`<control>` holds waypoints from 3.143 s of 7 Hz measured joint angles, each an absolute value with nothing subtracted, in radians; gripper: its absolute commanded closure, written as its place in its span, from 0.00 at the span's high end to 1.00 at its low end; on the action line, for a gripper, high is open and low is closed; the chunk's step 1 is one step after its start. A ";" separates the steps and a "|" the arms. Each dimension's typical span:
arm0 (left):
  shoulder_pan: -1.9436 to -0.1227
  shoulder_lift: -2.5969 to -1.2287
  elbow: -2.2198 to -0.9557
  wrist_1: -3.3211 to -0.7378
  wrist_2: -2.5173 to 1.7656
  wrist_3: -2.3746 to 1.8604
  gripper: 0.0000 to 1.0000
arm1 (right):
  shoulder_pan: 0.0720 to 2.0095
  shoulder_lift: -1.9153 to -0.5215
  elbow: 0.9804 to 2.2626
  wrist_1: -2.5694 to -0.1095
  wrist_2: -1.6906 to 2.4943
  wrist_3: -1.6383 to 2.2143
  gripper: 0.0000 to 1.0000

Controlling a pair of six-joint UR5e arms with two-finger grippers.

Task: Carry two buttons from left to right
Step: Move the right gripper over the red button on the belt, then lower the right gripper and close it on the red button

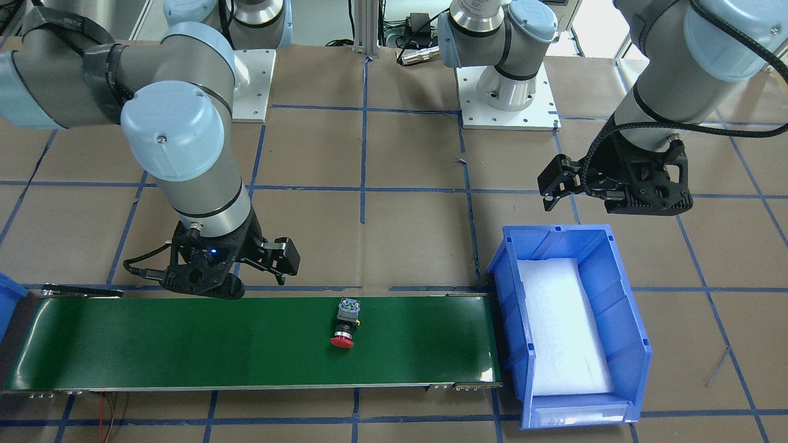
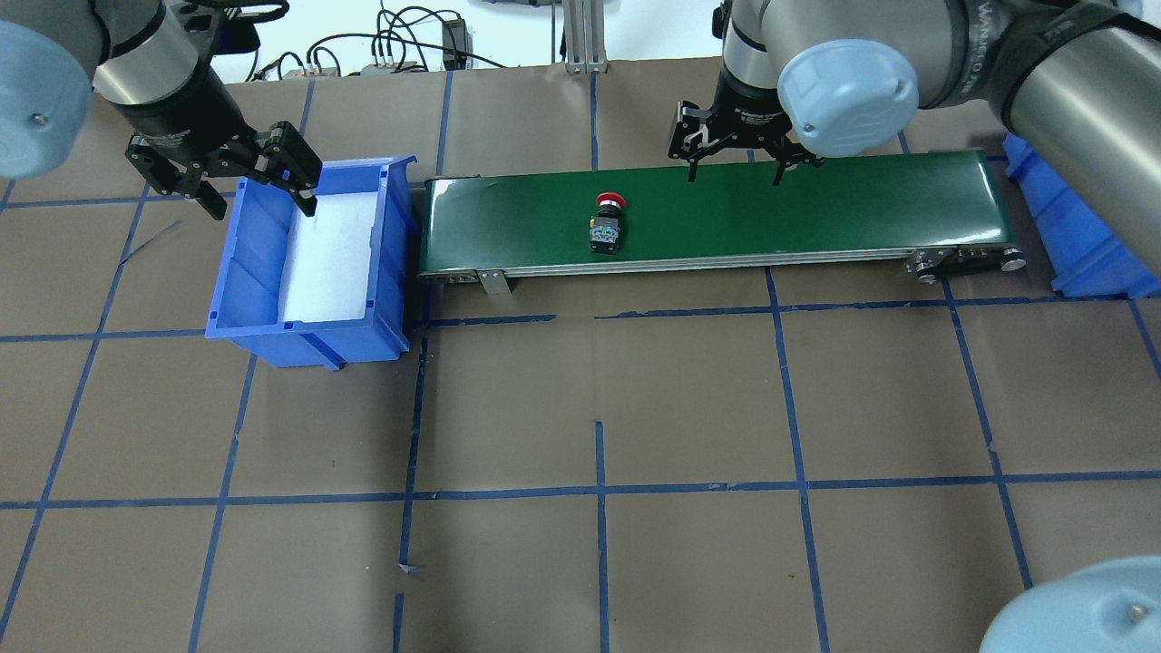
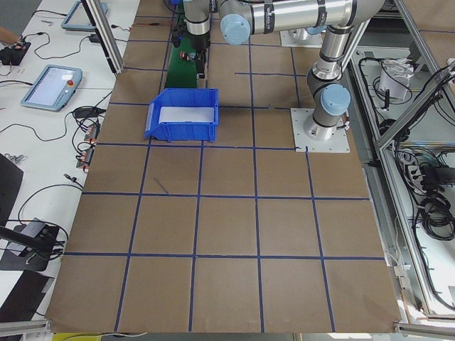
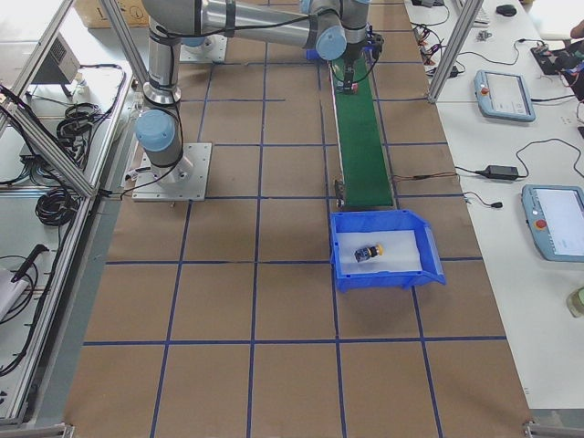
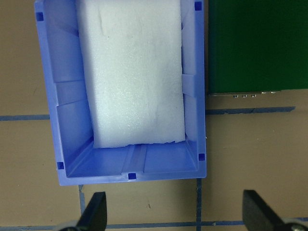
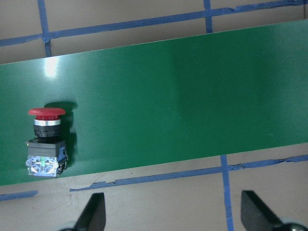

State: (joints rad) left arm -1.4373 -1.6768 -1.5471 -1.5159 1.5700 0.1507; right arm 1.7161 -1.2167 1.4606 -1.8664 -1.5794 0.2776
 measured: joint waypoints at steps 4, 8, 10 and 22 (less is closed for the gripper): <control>-1.437 -1.677 -1.549 -1.520 1.574 0.152 1.00 | 1.741 -1.136 1.458 -1.957 -1.578 0.399 0.99; -1.437 -1.675 -1.551 -1.522 1.574 0.152 1.00 | 1.766 -1.076 1.446 -2.000 -1.582 0.479 0.99; -1.437 -1.675 -1.551 -1.522 1.574 0.152 1.00 | 1.789 -1.049 1.440 -2.025 -1.587 0.519 0.98; -1.437 -1.675 -1.551 -1.521 1.577 0.152 1.00 | 1.797 -1.016 1.452 -2.065 -1.598 0.513 0.63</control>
